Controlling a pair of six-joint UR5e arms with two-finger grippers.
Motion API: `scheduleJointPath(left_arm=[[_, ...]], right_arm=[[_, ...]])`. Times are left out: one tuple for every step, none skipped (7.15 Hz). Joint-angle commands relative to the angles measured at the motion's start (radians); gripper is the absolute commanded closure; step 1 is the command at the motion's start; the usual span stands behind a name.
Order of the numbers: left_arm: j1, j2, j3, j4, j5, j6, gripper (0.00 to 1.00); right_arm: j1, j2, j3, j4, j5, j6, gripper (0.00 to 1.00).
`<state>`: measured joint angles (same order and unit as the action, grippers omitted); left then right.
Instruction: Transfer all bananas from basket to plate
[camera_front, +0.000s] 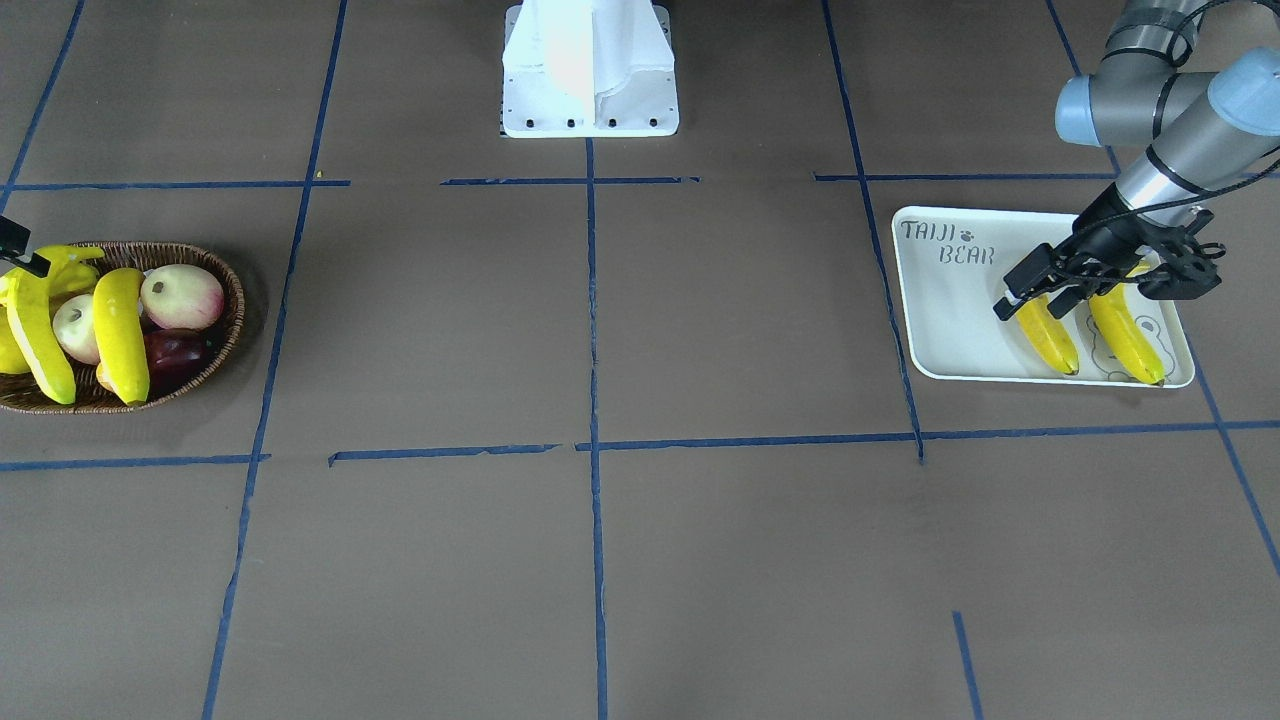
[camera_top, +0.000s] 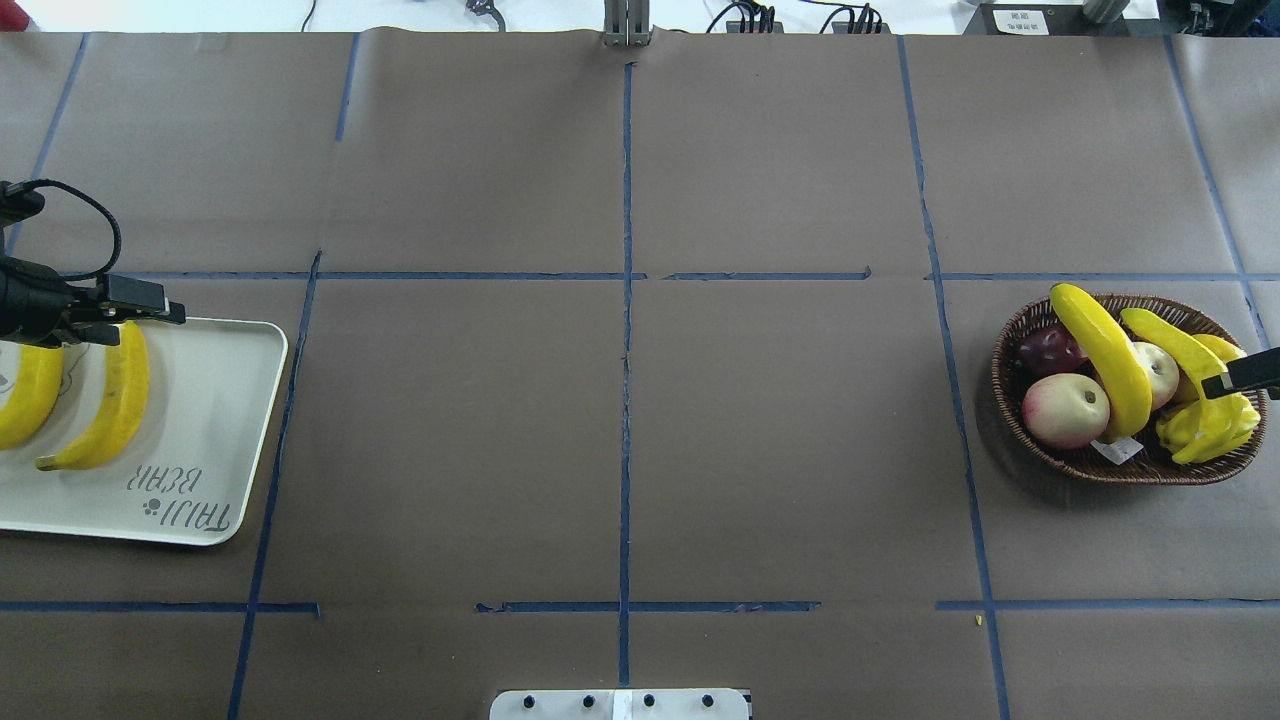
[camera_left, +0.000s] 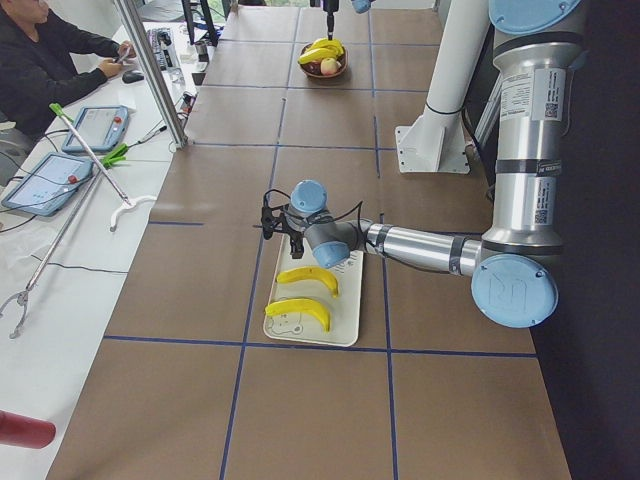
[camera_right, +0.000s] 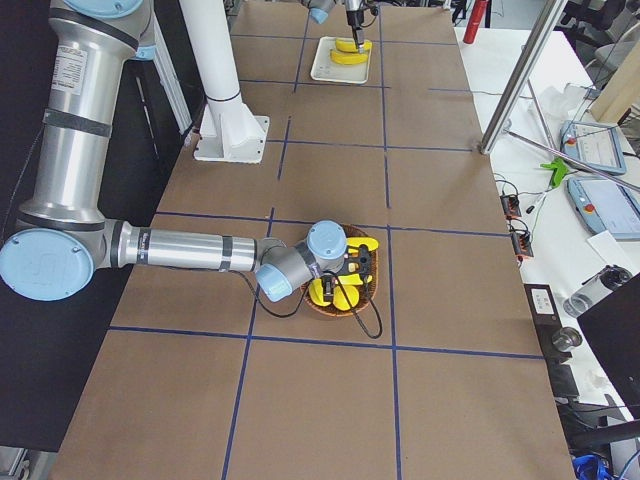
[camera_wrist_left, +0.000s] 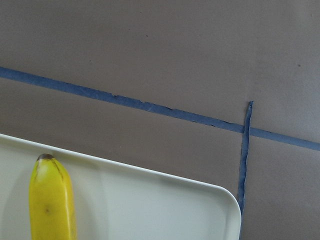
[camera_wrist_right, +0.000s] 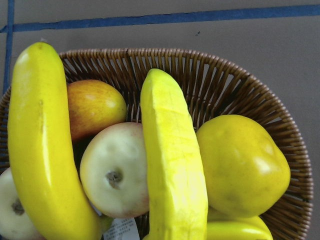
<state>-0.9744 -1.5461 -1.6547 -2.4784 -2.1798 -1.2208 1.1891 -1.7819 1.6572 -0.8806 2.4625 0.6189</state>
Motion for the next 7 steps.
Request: scheduleJointPath(left_arm=[[0.000, 0.000, 0.001, -0.001, 0.000, 0.000, 0.00], [0.000, -0.002, 0.001, -0.001, -0.001, 0.000, 0.00], [0.000, -0.002, 0.001, -0.002, -0.002, -0.002, 0.00], [0.002, -0.002, 0.003, -0.002, -0.002, -0.002, 0.00], [0.002, -0.002, 0.003, -0.002, -0.002, -0.002, 0.00], [0.002, -0.002, 0.001, -0.002, -0.002, -0.002, 0.00], [0.002, -0.003, 0.001, -0.002, -0.002, -0.002, 0.00]], right_arm=[[-0.026, 0.007, -0.003, 0.000, 0.000, 0.018, 0.01], [-0.026, 0.007, -0.004, 0.002, 0.001, 0.019, 0.18], [-0.026, 0.006, -0.004, 0.018, 0.000, 0.006, 0.85], [-0.026, 0.006, -0.004, 0.029, -0.002, 0.007, 0.99], [-0.025, 0.006, 0.001, 0.034, 0.006, 0.012, 1.00], [-0.023, 0.004, 0.006, 0.037, 0.007, 0.015, 1.00], [-0.011, -0.007, 0.035, 0.054, 0.010, 0.007, 1.00]])
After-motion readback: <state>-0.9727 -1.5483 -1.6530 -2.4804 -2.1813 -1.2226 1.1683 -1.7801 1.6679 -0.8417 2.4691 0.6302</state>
